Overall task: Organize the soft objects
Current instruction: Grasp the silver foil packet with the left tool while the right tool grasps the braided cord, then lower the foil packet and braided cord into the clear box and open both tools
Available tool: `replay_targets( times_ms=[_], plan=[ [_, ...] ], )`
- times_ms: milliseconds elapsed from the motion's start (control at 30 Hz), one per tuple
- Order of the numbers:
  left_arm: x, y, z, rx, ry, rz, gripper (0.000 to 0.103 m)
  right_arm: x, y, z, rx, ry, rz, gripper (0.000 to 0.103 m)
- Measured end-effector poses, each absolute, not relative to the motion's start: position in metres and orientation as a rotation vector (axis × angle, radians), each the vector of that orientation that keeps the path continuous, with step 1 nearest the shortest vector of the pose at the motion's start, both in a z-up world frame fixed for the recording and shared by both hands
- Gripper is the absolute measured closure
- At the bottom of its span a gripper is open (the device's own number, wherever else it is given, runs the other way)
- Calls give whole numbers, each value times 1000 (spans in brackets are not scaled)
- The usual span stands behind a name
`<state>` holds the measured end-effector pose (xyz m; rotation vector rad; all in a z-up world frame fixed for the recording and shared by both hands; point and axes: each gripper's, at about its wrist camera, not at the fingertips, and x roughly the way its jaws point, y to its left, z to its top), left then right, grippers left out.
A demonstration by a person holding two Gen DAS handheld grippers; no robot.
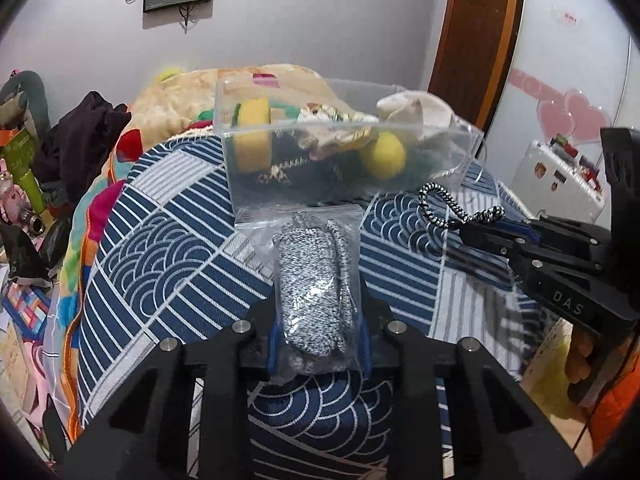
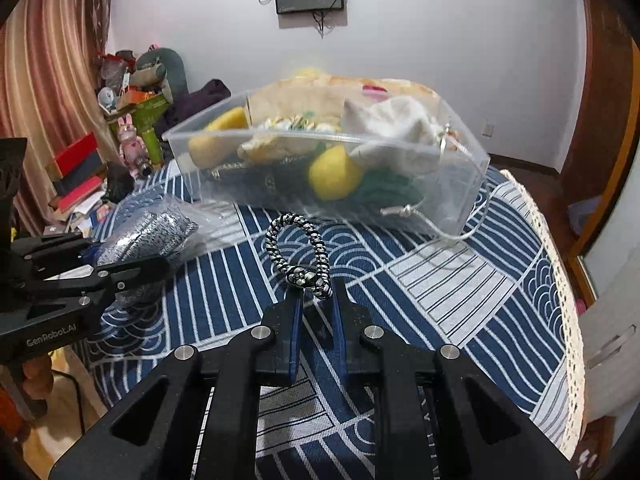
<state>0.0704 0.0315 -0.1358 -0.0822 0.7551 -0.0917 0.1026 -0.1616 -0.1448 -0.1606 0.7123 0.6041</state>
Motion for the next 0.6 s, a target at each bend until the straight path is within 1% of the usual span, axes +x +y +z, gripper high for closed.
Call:
replay_targets(
  times_ms=[300,600],
  plan=[
    [64,35,-94,-72,643,-88,74,100,-168,-120,-137,630,591,91],
    [87,35,-58,-63,556,-78,74,112,-168,-86,-103,526,565,91]
  ],
)
